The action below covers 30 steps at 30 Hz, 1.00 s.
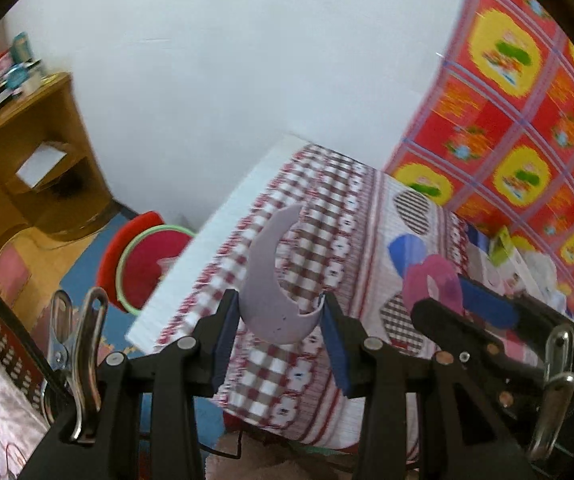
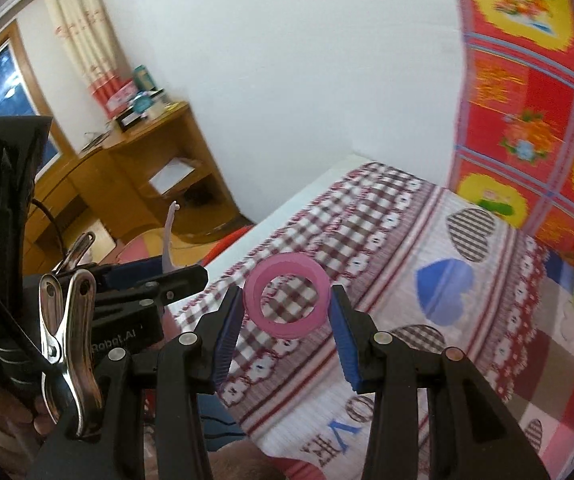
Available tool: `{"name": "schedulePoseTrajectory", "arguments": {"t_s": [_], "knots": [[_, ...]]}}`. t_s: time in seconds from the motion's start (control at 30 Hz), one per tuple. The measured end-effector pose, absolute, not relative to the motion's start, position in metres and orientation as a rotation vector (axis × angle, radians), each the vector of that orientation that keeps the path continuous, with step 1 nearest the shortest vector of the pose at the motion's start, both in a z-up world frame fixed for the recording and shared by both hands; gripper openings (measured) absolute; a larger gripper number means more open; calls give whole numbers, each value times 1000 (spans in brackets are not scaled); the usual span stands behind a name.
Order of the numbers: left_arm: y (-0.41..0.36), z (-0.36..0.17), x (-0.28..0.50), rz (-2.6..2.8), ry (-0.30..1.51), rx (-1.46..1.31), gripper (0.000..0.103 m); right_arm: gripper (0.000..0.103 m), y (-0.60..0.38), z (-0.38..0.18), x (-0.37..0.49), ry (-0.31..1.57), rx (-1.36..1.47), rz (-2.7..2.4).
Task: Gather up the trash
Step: 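Lift both items and carry them toward the red bucket, then open the left gripper over the bucket to drop the white piece while the right gripper holds the ring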
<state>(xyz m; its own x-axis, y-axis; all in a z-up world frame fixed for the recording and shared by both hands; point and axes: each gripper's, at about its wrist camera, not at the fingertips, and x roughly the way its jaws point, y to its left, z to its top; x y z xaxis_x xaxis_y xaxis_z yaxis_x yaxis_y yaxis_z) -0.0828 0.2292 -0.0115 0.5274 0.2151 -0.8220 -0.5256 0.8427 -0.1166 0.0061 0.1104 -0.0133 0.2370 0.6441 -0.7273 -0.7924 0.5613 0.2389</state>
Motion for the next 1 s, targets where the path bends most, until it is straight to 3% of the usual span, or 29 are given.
{"name": "schedulePoseTrajectory", "arguments": {"t_s": [1.0], "knots": [[428, -42, -122, 621, 927, -467, 42, 44, 327, -51, -10, 974, -320, 1104]]}}
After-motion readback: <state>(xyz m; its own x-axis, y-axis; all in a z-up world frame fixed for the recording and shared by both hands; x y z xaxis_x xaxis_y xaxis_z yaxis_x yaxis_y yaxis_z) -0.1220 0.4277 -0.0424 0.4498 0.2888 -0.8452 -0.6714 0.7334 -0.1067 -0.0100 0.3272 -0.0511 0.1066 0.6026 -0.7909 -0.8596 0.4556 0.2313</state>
